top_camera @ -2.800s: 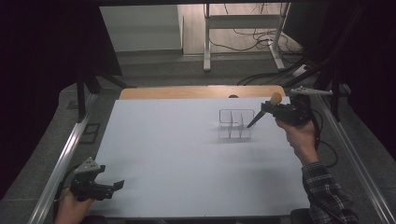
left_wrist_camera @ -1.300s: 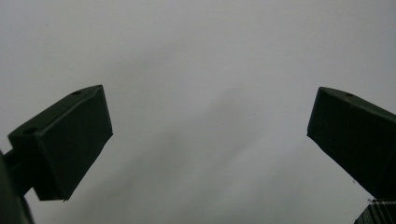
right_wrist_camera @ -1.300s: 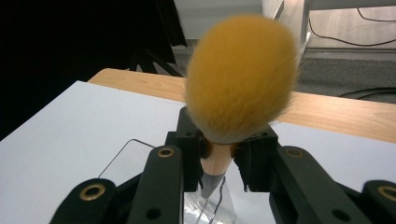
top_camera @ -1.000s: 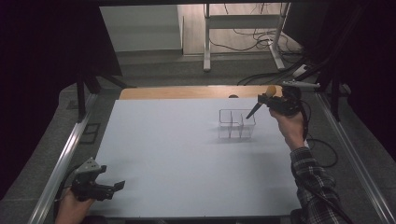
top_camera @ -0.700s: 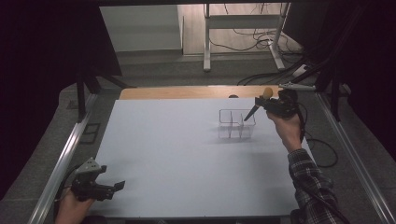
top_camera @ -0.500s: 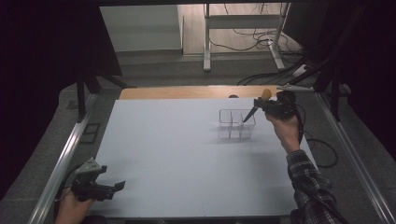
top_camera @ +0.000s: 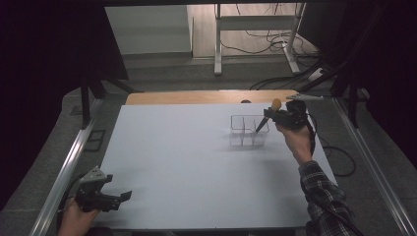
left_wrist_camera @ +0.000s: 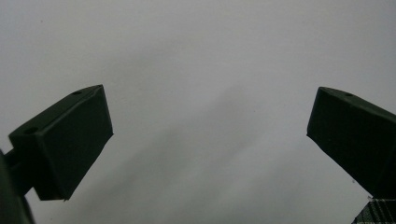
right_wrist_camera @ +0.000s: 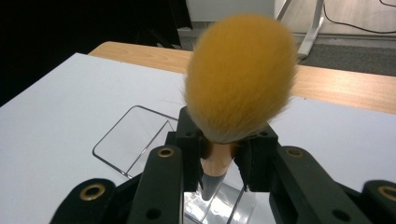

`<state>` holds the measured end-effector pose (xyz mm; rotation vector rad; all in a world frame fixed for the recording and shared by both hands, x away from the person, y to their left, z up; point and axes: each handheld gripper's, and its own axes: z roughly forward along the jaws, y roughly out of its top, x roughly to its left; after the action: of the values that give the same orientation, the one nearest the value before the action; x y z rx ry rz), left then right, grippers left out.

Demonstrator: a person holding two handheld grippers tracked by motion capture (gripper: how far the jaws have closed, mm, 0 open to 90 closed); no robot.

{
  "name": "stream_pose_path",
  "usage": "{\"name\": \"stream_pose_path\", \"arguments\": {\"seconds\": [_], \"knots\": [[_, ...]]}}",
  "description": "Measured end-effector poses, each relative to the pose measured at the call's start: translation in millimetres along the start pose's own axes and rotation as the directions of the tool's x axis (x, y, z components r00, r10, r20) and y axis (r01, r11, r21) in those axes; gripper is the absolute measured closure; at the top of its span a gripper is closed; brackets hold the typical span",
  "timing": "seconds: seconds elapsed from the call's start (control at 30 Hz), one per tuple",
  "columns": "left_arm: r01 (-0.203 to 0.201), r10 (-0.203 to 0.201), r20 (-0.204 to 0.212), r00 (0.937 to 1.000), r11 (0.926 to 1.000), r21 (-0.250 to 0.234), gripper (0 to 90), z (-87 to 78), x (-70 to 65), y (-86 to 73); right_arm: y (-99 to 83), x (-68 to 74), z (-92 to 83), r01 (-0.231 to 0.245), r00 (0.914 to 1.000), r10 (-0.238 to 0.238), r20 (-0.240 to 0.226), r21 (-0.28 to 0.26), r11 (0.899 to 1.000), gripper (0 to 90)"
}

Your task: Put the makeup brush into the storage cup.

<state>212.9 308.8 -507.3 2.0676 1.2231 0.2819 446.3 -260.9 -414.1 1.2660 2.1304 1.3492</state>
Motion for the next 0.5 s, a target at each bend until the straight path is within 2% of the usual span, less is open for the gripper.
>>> {"name": "stream_pose_path", "arguments": {"seconds": [0.5], "knots": [[-0.004, 0.004, 0.004, 1.0000, 1.0000, 0.006, 0.6, 0.7, -0.4, -0.1, -10.1, 3.7, 11.9, 0.025, 0.9996, -0.026, 0.011, 0.048, 0.999, 71.8]]}}
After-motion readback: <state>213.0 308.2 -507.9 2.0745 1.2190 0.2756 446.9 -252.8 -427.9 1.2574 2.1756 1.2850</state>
